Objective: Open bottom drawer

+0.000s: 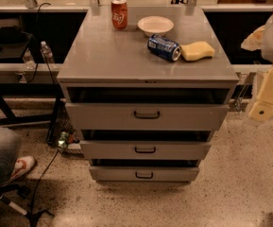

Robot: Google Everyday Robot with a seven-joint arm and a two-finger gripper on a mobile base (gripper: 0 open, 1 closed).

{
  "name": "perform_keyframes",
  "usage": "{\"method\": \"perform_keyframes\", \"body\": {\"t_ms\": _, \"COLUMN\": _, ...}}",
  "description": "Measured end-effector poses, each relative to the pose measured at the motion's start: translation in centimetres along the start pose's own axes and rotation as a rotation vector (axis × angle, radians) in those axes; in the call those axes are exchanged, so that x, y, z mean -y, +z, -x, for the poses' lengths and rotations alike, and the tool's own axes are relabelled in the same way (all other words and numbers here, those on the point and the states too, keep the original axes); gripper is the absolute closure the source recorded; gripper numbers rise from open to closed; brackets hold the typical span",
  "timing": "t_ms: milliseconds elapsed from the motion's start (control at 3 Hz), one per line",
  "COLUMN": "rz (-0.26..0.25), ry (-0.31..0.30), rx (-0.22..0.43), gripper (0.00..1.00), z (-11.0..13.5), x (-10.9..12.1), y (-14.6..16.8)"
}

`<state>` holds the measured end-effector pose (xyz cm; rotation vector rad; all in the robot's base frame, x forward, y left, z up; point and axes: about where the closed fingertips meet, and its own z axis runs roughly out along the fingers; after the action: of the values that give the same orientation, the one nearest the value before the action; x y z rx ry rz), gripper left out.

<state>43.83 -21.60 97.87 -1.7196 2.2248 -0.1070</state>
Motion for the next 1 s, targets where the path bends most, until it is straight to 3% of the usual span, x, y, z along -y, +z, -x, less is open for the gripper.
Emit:
{"method": "perform_keyframes", "body": {"t_ms": 333, "rz": 0.000, "ry": 0.000, "rx": 0.000, "gripper": 0.00, "z": 0.0, "x": 0.0, "y": 0.0}}
{"method": "perform_keyframes", "body": {"t_ms": 667, "rz": 0.016, "ry": -0.001, "rx": -0.037, "gripper": 0.00, "z": -1.0, "x": -0.9, "y": 2.3}}
{"method": "perform_keyframes", "body": {"t_ms": 1000, "rz": 0.060, "ry": -0.011, "rx": -0.076, "gripper": 0.00, "z": -3.6, "x": -3.5, "y": 8.0}}
